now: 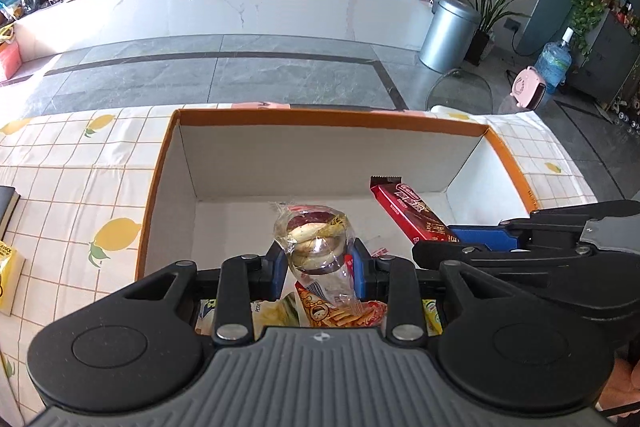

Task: Organize snacks
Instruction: 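Lower both held snacks into the box and open both grippers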

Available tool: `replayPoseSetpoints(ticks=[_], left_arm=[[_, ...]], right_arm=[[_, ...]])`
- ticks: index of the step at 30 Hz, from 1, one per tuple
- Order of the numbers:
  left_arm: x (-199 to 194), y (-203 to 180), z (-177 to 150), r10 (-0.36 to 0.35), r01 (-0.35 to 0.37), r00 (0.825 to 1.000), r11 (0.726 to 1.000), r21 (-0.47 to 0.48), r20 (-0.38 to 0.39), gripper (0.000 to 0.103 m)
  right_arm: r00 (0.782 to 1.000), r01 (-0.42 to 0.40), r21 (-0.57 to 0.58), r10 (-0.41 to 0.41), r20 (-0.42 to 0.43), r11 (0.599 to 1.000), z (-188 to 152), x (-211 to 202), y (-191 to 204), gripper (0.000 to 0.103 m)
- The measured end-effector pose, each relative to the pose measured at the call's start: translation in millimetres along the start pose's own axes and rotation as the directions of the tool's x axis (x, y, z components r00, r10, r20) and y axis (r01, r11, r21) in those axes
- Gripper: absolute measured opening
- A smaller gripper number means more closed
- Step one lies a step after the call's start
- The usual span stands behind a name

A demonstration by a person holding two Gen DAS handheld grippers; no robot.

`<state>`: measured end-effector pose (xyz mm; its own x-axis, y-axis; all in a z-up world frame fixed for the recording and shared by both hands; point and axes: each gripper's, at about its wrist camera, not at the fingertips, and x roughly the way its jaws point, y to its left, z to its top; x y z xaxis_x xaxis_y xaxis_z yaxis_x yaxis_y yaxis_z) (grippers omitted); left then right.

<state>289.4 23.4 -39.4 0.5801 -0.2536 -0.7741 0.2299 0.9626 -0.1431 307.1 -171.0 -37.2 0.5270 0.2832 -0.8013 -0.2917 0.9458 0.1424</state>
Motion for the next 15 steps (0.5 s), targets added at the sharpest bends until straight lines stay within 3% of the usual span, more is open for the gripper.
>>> replayPoseSetpoints(ticks=[15], left_arm=[[33.4, -0.2, 0.0, 0.056, -0.051, 0.993, 0.997, 0.051, -0.101, 0.036]], right_arm=[[0.985, 0.023, 0.004, -0.022, -0.174, 1.0, 10.1, 63.9, -2.0, 0.021]])
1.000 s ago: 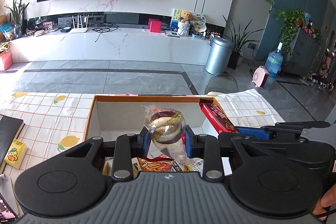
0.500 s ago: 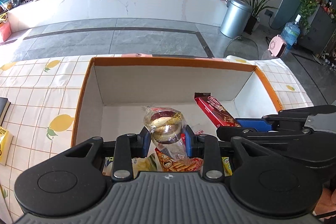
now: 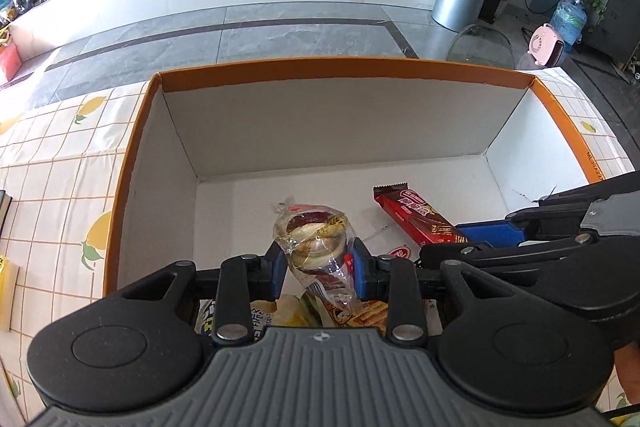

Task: Organize snacks
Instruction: 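Lower both held snacks into the box and open both grippers, then withdraw both open grippers from the box back toward the mat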

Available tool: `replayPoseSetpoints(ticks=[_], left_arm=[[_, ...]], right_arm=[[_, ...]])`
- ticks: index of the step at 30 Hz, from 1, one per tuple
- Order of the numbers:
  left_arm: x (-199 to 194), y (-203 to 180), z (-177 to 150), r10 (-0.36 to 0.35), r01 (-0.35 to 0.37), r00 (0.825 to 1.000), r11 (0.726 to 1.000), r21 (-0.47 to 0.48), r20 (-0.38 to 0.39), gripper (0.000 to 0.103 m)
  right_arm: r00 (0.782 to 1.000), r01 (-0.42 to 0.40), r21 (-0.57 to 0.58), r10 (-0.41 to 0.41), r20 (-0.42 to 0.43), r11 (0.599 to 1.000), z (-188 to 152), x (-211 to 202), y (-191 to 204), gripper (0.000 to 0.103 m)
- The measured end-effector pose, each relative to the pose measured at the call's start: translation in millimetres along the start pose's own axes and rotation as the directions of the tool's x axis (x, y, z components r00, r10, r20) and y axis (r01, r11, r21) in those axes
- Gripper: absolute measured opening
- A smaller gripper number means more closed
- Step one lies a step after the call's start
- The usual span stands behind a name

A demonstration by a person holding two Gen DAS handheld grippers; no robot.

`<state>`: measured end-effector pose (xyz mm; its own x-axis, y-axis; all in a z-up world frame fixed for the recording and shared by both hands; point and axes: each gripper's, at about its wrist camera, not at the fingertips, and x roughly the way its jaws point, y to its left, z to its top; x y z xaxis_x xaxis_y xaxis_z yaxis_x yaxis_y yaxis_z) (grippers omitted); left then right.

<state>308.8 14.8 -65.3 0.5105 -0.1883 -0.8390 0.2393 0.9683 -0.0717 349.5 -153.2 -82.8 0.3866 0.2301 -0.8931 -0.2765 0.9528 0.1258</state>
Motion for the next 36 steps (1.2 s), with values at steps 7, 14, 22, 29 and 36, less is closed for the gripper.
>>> replayPoseSetpoints(ticks=[7, 14, 22, 29, 36], left_arm=[[1.5, -0.9, 4.6, 0.026, -0.026, 0.999, 1.0, -0.005, -0.018, 0.038], [2.2, 0.6, 3.8, 0.057, -0.057, 0.998, 0.998, -0.015, -0.023, 0.047], [-14.0, 1.7, 3.5, 0.075, -0.074, 0.997, 0.997, -0.035, 0.02, 0.063], [-44.2, -1.4, 0.6, 0.067, -0.062, 0.994, 0.996, -0.056, 0.092, 0.068], [-84.0, -8.0, -7.1, 0.072, -0.06, 0.979, 0.996, -0.067, 0.19, 0.072]], right_arm=[[1.0, 0.01, -0.015, -0.01, -0.013, 1.0, 6.6, 2.8, 4.3, 0.021], [1.0, 0.027, -0.005, -0.027, -0.002, 1.0, 4.7, 0.9, 4.7, 0.029], [0.999, 0.048, 0.017, -0.049, 0.014, 0.999, -0.4, -10.7, 1.1, 0.044], [0.996, 0.049, 0.036, -0.051, 0.076, 0.998, -8.8, -40.0, 0.3, 0.05], [0.982, 0.046, 0.036, -0.052, 0.18, 0.998, -25.7, -87.5, 6.9, 0.054]])
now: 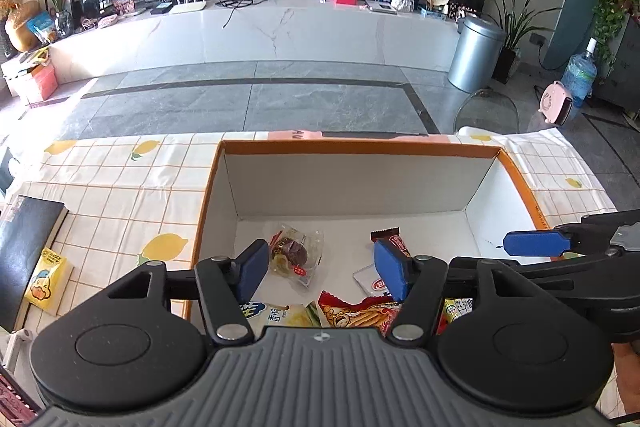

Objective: Organize snacks

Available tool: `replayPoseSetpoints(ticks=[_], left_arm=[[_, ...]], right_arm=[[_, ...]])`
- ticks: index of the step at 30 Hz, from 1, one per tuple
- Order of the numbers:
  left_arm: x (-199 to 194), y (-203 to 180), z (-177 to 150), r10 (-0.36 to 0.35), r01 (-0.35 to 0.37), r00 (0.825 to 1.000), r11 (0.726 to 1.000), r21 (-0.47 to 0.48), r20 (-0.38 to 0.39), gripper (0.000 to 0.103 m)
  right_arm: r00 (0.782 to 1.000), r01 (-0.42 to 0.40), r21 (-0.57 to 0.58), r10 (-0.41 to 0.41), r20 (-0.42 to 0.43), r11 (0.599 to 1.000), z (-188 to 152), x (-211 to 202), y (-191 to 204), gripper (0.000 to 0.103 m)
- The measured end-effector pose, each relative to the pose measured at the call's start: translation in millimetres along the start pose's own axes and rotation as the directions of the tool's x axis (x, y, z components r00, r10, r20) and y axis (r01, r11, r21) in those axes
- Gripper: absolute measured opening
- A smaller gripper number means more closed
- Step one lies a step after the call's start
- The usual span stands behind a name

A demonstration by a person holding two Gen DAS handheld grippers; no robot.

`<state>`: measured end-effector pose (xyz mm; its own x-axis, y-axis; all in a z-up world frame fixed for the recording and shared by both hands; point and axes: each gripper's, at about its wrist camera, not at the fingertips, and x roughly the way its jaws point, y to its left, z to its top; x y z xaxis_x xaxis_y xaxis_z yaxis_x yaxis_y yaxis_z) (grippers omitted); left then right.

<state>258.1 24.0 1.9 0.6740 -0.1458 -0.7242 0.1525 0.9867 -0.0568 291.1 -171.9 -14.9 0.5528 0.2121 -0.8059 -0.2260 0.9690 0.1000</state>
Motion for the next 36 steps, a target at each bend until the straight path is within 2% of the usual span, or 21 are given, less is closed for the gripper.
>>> replayPoseSetpoints(ticks=[5, 12, 16, 24, 30, 36], left_arm=[[-34.4, -5.2, -10.2, 0.002, -0.003, 0.996, 1.0, 0.008, 0.088, 0.075], [-70.0, -12.7, -35.8, -0.017, 0.014, 0.988, 1.0, 0.02, 0.151, 0.075], [-83.7, -16.7, -54.6, -0.017, 0.012, 0.984, 1.0, 0.027, 0.176, 0.076], [-96.7, -20.9, -95.7, -0.035, 0.034, 0.982, 0.999, 0.008, 0.184, 0.076], [-101.2, -15.1, -129.5, -0.069, 0.075, 0.985, 0.997, -0.034, 0.159, 0.076], [-101.6, -15.6, -154.2, -0.074, 0.079, 0.989, 0.996, -0.037, 0.13, 0.076]], right_arm=[[0.995, -0.029, 0.016, 0.027, 0.093, 0.999, -18.1, -40.3, 0.5, 0.058], [0.976, -0.057, 0.028, 0.05, 0.21, 0.998, -60.8, -89.1, 3.2, 0.059], [0.96, -0.032, 0.022, 0.024, 0.28, 0.999, -94.0, -109.2, 7.1, 0.06], [0.931, 0.019, 0.085, -0.048, 0.362, 0.996, -169.6, -128.0, 10.6, 0.06], [0.923, 0.07, 0.108, -0.105, 0.37, 0.992, -211.5, -125.7, 12.7, 0.06], [0.92, 0.106, 0.132, -0.148, 0.363, 0.986, -239.3, -122.9, 12.2, 0.063]])
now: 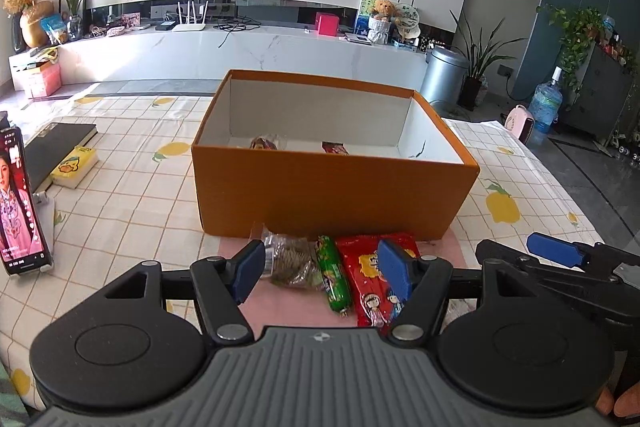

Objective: Organize snacks

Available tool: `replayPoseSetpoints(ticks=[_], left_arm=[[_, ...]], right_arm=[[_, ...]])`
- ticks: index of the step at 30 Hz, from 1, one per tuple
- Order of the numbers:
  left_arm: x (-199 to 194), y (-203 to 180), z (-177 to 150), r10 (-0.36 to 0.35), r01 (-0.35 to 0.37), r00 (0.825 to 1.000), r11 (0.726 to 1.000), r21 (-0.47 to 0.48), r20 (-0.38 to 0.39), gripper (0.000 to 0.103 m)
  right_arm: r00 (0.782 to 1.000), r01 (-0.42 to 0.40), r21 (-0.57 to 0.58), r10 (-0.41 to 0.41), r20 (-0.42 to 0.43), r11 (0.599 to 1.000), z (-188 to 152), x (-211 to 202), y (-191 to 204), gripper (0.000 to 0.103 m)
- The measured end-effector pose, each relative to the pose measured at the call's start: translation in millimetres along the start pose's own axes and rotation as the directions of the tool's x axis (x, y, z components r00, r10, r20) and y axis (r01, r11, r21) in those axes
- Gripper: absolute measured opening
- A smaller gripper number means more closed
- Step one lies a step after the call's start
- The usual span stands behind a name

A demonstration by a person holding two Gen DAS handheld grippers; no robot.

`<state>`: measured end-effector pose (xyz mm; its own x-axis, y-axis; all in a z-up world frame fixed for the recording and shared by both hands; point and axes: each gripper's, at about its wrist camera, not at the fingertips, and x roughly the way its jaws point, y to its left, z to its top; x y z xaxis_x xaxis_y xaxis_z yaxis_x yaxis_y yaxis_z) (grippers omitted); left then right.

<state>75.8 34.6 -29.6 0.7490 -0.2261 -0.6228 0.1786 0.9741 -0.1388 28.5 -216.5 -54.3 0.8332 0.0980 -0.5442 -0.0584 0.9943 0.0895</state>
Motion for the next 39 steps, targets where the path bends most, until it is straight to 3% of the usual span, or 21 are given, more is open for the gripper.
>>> replayPoseSetpoints(ticks=[8, 12, 18, 26, 39], left_arm=[[9.9, -0.4, -29.8, -0.024, 0.023, 0.998, 1.0, -0.011, -0.054, 0.073], [19.3, -1.0, -37.3, -0.044, 0.042, 0.996, 0.999, -0.021, -0.08, 0.067], [33.3, 0.0, -44.4, -0.071, 0.068, 0.993, 0.997, -0.043, -0.095, 0.067], [46.9, 10.0, -40.4, -0.052, 0.039, 0.994, 0.991, -0.129, -0.099, 0.067], [68.3, 20.4, -32.6, -0.005, -0.009, 0.994, 0.991, -0.136, -0.105, 0.073]], right_arm=[[0.999, 0.002, 0.002, -0.002, -0.044, 1.0, -22.6, 4.2, -3.8, 0.067], [0.997, 0.021, -0.038, -0.024, -0.074, 0.999, -31.7, 13.3, 1.7, 0.067], [0.997, 0.023, -0.042, -0.026, -0.077, 0.999, -31.9, 27.9, 3.3, 0.067], [0.995, -0.007, -0.04, 0.002, -0.103, 0.999, -23.0, 52.1, 9.7, 0.066], [0.981, -0.024, -0.019, 0.02, -0.194, 1.0, -17.6, 92.9, 14.5, 0.065]])
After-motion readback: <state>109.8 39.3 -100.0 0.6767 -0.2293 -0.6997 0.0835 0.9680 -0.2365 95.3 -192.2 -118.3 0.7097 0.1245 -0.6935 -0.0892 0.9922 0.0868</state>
